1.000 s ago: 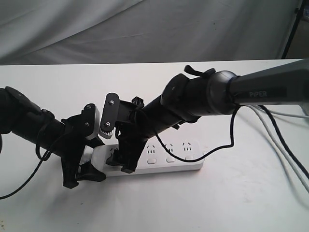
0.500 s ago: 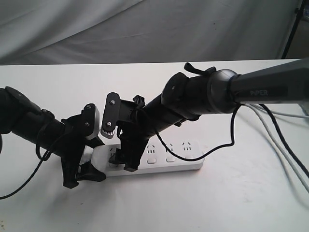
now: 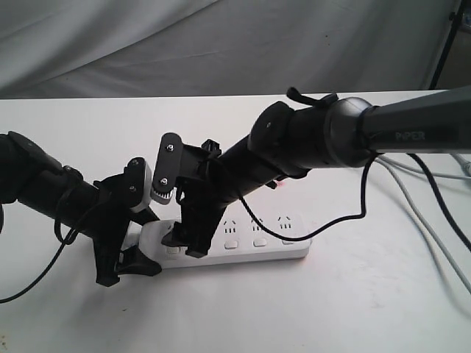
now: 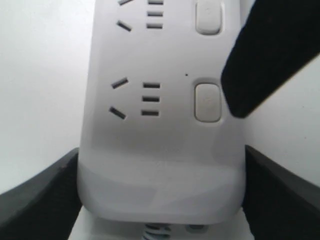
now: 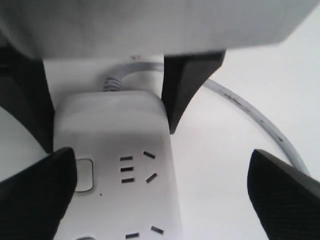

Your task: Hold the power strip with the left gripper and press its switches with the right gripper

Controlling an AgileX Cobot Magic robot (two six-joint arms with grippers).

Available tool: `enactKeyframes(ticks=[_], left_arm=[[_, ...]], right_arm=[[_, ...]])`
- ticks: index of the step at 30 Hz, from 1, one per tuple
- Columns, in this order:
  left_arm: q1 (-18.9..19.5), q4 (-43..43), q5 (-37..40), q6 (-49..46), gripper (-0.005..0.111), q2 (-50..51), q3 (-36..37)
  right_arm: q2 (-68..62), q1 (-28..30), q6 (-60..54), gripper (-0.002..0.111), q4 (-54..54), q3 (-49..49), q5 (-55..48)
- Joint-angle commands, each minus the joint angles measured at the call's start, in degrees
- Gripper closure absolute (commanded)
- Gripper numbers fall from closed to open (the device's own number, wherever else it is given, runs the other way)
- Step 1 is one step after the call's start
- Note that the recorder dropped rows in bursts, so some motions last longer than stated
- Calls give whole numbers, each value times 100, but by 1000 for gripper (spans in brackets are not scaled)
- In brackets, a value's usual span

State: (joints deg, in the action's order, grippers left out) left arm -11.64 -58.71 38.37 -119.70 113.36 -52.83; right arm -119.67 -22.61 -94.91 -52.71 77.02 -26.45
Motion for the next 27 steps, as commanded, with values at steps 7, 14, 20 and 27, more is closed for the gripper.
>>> enactKeyframes(ticks=[7,14,20,27], left_arm=[[-41,44,-234,-30,107,5,-16],[-41,44,-234,-30,107,5,-16],[-41,44,-234,-30,107,5,-16],[-41,44,-234,-30,107,5,-16]], right_arm=[[215,-13,76,24,-34,-24,-81],[215,206,504,24,475,-24,-234],[215,283,694,24,785,-24,-428],[215,427,838,24,1011,-24,-539]])
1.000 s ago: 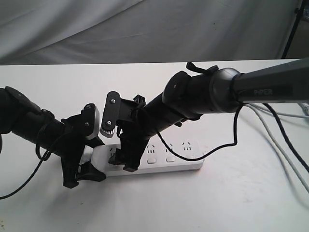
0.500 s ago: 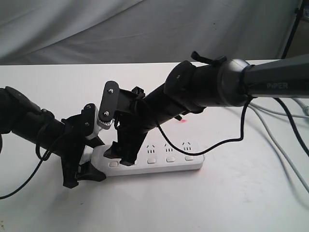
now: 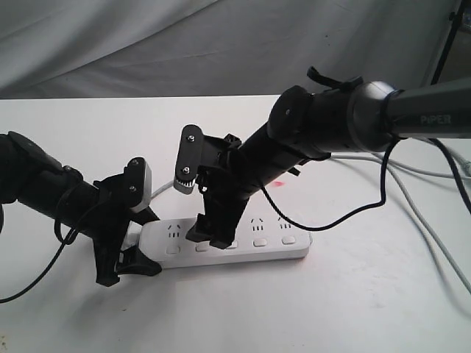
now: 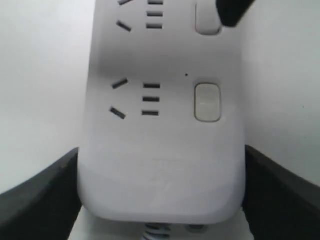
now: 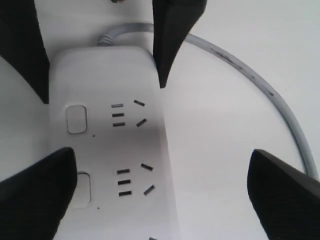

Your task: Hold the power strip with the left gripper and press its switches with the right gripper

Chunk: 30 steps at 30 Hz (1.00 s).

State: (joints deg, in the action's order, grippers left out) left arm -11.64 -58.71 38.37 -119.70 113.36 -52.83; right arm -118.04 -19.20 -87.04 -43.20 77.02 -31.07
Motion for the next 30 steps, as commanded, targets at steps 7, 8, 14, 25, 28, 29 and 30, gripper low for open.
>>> enactKeyframes(ticks=[7,8,14,25,28,29,30], left_arm=[[-41,44,-234,-30,107,5,-16],[-41,44,-234,-30,107,5,-16],[-41,44,-234,-30,107,5,-16],[-41,44,-234,-30,107,5,-16],[-41,44,-234,-30,107,5,-16],[-41,44,-234,-30,107,5,-16],[-41,44,-234,-30,107,5,-16]], right_arm=[[53,87,17,24,64,-24,-56],[42,87,17,24,64,-24,-45],[-35,87,-28,24,64,-24,-18],[-146,87,-103,24,26,-24,42],[-146,87,-103,24,26,-24,42],[-146,87,-115,24,47,-24,42],[-146,87,-115,24,47,-24,42]])
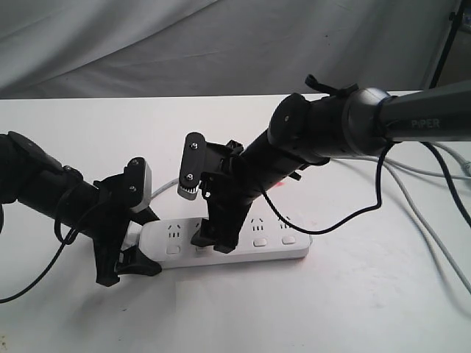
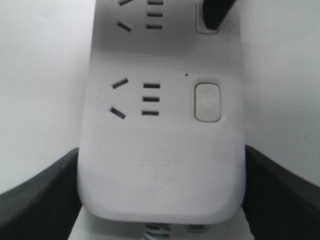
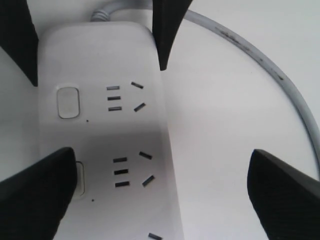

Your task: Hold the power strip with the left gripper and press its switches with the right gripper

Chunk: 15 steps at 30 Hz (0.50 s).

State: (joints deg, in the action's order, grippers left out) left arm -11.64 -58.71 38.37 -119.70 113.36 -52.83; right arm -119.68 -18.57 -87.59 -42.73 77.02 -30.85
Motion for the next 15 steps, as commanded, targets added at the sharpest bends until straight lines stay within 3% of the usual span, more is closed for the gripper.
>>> enactKeyframes(ticks=[1,15], left_arm=[[-41,44,-234,-30,107,5,-16],[-41,44,-234,-30,107,5,-16]], right_arm=[[18,23,-59,24,0,-24,20],[-136,-5,-148,24,39,-24,87]])
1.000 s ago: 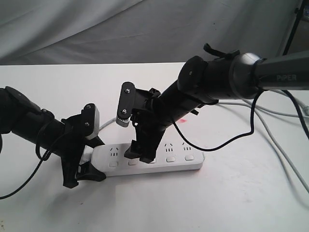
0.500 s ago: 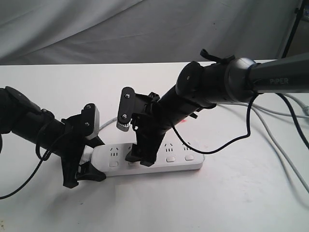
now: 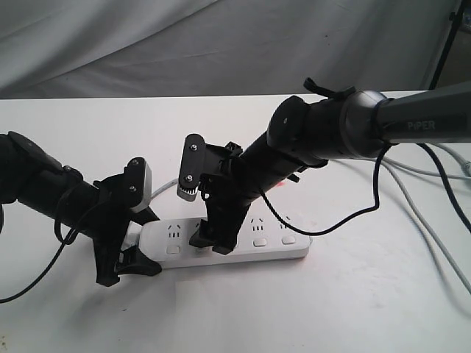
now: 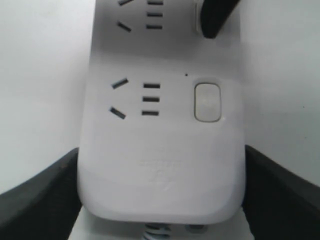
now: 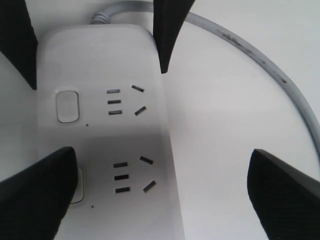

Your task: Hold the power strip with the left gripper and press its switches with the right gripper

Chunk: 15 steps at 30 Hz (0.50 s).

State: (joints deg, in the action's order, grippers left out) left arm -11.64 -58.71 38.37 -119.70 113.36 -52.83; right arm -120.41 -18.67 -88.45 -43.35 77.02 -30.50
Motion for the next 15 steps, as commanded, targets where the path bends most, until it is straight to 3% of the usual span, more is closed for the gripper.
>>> enactKeyframes(ticks=[1,15], left_arm=[[-41,44,-234,-30,107,5,-16],[-41,44,-234,-30,107,5,-16]], right_arm=[[-63,5,-62,24,113,-24,40],[-180,-6,-13,24,530,-61,50]])
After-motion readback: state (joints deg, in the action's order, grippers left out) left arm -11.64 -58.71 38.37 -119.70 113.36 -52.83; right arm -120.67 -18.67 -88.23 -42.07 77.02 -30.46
